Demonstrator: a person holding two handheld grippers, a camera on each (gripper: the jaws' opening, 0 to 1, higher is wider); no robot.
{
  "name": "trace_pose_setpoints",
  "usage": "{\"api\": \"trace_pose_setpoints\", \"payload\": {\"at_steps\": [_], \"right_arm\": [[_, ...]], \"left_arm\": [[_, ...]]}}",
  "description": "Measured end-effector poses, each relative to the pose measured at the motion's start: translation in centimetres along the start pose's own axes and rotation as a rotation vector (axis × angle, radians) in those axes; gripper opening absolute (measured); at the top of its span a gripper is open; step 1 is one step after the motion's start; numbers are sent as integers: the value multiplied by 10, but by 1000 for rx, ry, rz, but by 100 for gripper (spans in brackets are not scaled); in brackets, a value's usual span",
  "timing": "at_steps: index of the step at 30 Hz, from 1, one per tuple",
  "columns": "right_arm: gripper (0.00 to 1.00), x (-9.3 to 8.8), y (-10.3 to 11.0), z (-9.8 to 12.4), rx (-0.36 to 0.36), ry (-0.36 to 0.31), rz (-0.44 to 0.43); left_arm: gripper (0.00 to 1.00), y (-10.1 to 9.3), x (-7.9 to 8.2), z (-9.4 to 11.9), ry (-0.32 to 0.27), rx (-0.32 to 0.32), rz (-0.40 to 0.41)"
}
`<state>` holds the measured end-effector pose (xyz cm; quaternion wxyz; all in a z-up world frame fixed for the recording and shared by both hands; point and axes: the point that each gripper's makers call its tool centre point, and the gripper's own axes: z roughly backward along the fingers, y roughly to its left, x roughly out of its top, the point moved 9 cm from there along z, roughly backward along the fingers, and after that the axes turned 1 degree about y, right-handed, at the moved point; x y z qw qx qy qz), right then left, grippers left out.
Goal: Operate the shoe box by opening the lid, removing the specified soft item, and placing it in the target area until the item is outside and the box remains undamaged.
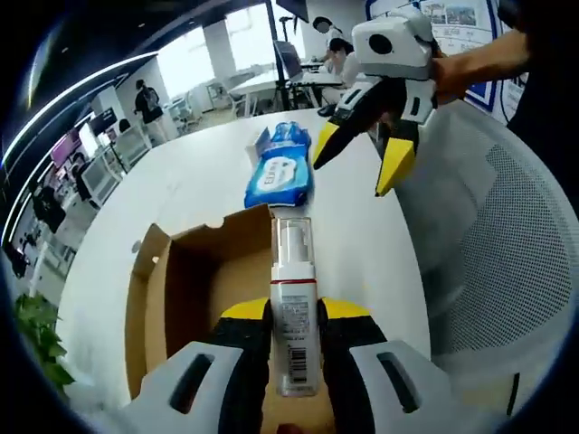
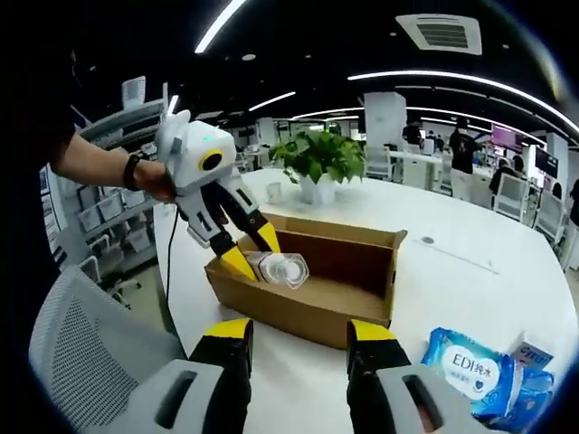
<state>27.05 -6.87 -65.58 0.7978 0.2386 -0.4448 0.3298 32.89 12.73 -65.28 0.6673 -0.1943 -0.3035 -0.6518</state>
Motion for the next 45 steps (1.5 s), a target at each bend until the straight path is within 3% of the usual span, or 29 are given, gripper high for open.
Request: {"api": "trace_pose_setpoints", "payload": {"at_steps": [9, 18, 30, 34, 45], "right_arm": [[41, 3, 8, -1, 64, 1, 60], [39, 1, 22, 1, 163, 30, 163], [30, -5, 30, 4, 213, 28, 191], [21, -8, 35, 5, 255, 42, 212], [17, -8, 47, 7, 302, 61, 254]], "left_arm": [[19, -21, 19, -5, -8, -58, -108], [19, -40, 29, -7, -15, -116, -165], [19, -50, 36, -13, -25, -191, -195], [19, -55, 38, -14, -32, -225, -199], [19, -63, 34, -18, -13, -313, -184]]}}
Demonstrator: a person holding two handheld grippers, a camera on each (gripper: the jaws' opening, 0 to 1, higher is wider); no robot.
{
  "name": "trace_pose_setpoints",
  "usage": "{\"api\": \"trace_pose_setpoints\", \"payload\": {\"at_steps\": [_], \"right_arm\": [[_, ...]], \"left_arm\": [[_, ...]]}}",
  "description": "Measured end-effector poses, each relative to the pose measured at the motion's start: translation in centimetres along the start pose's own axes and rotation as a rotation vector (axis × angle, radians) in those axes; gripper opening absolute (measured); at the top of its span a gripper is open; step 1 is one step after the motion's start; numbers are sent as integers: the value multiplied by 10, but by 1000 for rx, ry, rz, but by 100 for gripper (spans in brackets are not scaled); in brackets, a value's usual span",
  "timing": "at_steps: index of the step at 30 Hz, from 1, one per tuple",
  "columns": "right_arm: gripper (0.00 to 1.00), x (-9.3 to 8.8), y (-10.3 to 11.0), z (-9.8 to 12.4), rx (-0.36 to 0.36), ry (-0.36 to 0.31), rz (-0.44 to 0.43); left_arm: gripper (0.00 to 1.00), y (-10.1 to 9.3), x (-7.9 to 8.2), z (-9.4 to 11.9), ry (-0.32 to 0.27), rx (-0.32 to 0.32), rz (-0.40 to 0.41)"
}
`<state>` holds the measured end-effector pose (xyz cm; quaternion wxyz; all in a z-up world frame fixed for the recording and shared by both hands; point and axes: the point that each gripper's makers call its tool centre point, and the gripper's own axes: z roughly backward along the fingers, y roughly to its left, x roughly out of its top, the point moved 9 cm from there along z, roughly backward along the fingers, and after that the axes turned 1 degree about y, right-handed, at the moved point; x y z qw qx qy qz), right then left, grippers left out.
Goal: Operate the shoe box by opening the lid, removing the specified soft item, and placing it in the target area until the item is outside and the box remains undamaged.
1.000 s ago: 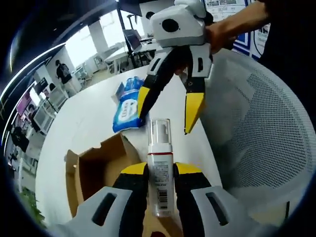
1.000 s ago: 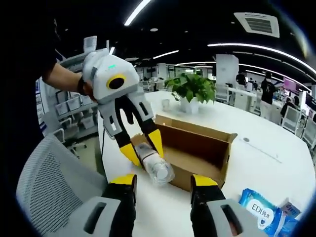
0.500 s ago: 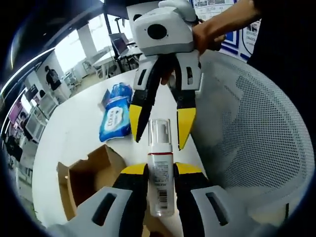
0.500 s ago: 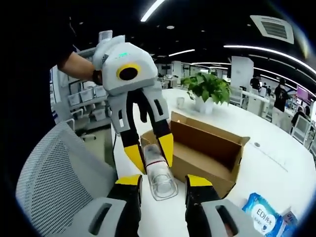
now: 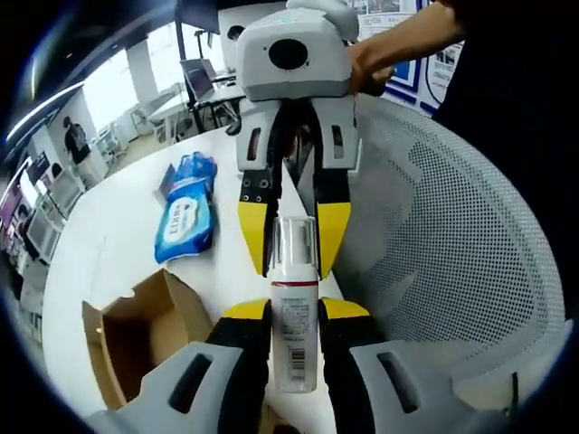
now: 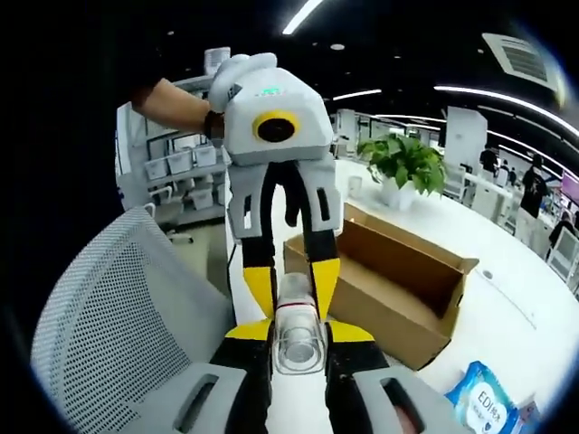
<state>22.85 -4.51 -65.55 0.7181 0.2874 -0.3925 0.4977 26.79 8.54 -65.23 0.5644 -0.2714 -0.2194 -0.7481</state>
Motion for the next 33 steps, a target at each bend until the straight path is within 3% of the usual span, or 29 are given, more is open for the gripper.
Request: {"api": "trace_pose_setpoints", "payload": {"at_steps": [8, 16, 24, 33], "right_arm": [[17, -4, -2, 3, 1, 7, -38], [16, -14, -6, 10, -29, 26, -72], [16, -27, -15, 28, -72, 17, -149], [16, -35, -27, 41, -93, 32, -167]], "left_arm": [[20, 0, 1, -4, -13, 5, 30], [23, 2, -2, 2, -25, 53, 72], [29, 11, -15, 19, -167, 200, 292], [32, 13, -34, 36, -222, 359, 432]]}}
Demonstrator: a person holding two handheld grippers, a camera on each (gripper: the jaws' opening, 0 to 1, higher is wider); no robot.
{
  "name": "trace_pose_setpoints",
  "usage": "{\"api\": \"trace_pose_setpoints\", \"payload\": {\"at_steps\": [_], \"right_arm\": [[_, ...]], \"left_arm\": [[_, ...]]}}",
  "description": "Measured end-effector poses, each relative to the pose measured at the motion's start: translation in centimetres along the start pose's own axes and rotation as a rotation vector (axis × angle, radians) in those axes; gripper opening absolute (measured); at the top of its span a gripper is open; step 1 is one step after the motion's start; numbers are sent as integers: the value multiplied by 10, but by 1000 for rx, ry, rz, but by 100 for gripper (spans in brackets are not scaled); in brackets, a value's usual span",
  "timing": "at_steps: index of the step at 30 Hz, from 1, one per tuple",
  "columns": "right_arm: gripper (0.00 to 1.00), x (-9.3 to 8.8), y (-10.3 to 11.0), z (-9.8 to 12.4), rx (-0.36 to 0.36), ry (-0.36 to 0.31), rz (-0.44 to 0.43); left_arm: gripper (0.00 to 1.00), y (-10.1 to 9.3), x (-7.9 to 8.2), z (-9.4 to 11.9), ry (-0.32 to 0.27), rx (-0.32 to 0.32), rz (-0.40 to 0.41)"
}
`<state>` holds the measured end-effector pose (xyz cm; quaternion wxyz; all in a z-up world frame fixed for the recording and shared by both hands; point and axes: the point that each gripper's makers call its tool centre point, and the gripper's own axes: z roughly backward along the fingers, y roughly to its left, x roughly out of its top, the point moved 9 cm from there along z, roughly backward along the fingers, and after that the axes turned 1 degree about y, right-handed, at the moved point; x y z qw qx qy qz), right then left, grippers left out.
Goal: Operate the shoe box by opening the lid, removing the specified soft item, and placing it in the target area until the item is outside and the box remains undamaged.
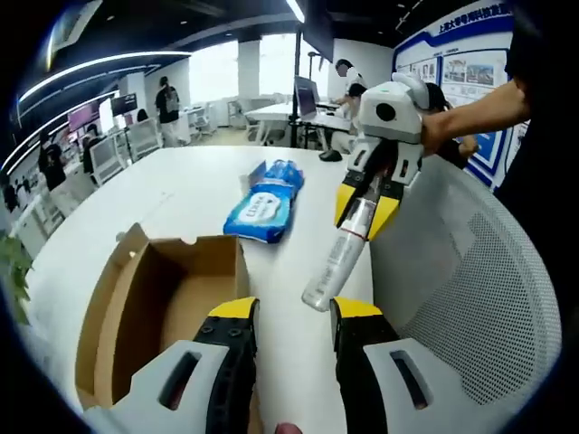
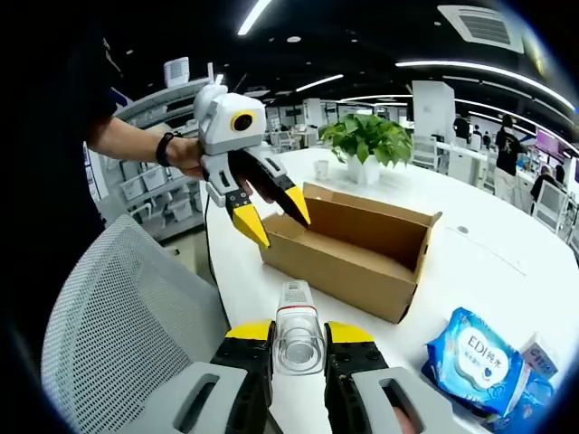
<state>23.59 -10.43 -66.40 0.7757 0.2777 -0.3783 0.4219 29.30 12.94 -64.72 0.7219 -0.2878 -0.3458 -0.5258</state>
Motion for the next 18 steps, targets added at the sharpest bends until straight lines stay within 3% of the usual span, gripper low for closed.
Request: {"api": "trace_pose_setpoints", "payload": {"at_steps": [18], "right_arm": [[17, -20, -29, 29, -32, 37, -4]], "left_arm": [[32, -3, -16, 12, -37, 154, 178]]}}
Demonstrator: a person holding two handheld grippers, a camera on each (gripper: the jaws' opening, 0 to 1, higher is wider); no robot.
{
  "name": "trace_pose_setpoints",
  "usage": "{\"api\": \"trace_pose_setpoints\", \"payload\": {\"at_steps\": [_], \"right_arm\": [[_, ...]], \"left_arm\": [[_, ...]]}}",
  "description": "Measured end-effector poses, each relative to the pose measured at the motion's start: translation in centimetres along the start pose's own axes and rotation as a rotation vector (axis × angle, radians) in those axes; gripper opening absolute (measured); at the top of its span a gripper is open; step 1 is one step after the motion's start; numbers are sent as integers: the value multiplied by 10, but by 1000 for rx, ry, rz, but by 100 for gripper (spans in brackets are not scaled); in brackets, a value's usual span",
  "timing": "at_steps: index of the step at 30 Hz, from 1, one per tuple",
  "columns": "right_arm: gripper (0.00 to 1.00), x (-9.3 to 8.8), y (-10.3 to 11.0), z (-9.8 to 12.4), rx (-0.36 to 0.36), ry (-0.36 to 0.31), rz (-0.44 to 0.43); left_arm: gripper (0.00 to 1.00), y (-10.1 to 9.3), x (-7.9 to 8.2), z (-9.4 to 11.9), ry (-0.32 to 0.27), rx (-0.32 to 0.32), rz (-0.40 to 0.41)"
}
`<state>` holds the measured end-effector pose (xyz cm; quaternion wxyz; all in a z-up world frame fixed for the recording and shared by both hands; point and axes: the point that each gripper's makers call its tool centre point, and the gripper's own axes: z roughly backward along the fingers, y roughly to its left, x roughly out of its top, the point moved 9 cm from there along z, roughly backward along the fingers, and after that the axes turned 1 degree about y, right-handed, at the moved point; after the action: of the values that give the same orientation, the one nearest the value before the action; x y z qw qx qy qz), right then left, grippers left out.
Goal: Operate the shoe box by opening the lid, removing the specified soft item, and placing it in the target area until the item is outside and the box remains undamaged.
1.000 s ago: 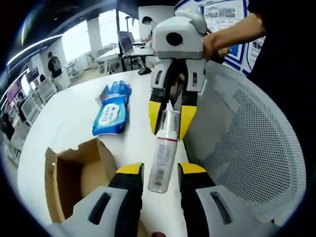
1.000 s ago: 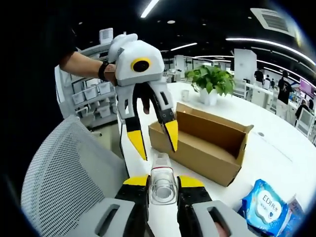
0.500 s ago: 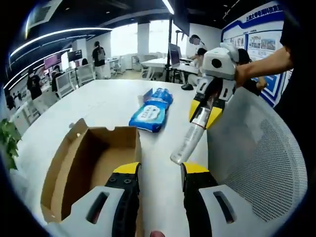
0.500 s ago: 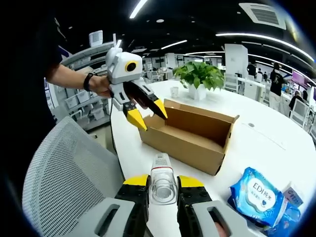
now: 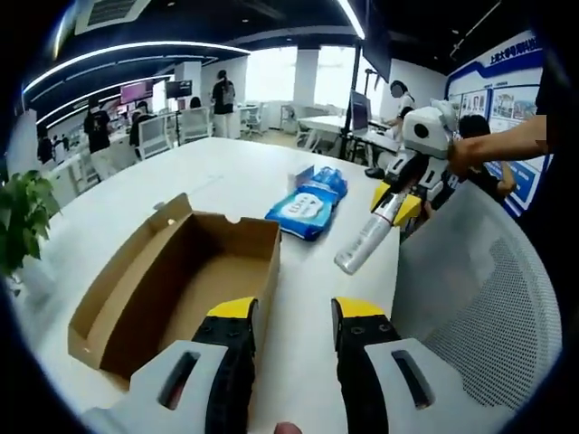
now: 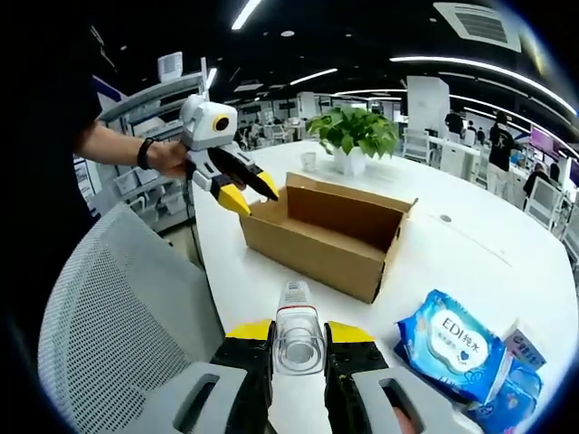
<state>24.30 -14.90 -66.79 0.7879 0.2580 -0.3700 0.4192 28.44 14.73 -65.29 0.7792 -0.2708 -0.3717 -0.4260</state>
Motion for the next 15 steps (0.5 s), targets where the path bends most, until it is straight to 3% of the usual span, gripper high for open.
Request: {"api": "trace_pose_setpoints", "payload": {"at_steps": [8, 15], "right_arm": [[17, -13, -22, 15, -35, 25, 5], [17, -19, -43, 30, -70, 23, -18]], "left_arm": [[31, -3, -6, 2, -33, 110, 106], [35, -10, -12, 0, -65, 163, 190]]}}
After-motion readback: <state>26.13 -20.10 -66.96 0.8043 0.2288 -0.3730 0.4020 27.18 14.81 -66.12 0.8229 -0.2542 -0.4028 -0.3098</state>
